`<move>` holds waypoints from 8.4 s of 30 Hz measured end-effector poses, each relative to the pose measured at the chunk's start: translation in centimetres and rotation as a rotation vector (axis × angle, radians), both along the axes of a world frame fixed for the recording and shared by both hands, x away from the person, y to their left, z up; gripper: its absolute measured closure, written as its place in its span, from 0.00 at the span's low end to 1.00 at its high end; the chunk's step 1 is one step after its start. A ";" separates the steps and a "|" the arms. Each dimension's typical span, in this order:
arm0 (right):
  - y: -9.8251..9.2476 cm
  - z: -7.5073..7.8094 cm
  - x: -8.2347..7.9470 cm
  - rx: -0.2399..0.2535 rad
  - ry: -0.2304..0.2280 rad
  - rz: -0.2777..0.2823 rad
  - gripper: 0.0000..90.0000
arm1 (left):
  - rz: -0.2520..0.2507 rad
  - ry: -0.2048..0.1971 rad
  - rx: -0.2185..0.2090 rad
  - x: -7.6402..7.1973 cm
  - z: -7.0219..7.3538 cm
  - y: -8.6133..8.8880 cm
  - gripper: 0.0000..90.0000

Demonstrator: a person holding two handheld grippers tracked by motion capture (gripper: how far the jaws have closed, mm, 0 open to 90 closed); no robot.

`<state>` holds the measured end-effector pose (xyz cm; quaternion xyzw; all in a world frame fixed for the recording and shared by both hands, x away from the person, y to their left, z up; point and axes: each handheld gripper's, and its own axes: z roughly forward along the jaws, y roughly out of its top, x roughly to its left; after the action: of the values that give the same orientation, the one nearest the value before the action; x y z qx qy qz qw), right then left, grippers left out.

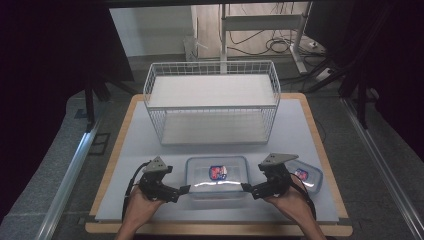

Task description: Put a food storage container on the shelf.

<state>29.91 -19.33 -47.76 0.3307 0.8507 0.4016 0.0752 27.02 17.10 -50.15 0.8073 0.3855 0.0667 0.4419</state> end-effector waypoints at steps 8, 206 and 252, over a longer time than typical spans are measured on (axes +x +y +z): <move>1.2 -0.9 1.6 0.035 0.113 0.014 0.04 | -0.068 0.079 -0.045 1.8 -0.9 -1.5 0.00; 1.8 17.5 16.6 0.363 -0.117 -0.190 0.64 | 0.191 -0.122 -0.301 15.5 17.7 3.1 0.45; 3.5 13.4 11.7 0.155 -0.187 -0.068 0.83 | 0.037 -0.281 0.045 2.7 7.5 -0.3 0.08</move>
<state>41.60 -15.83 -34.40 0.3252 0.7946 0.4926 0.1420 29.71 16.84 -42.61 0.7925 0.3329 0.1957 0.4721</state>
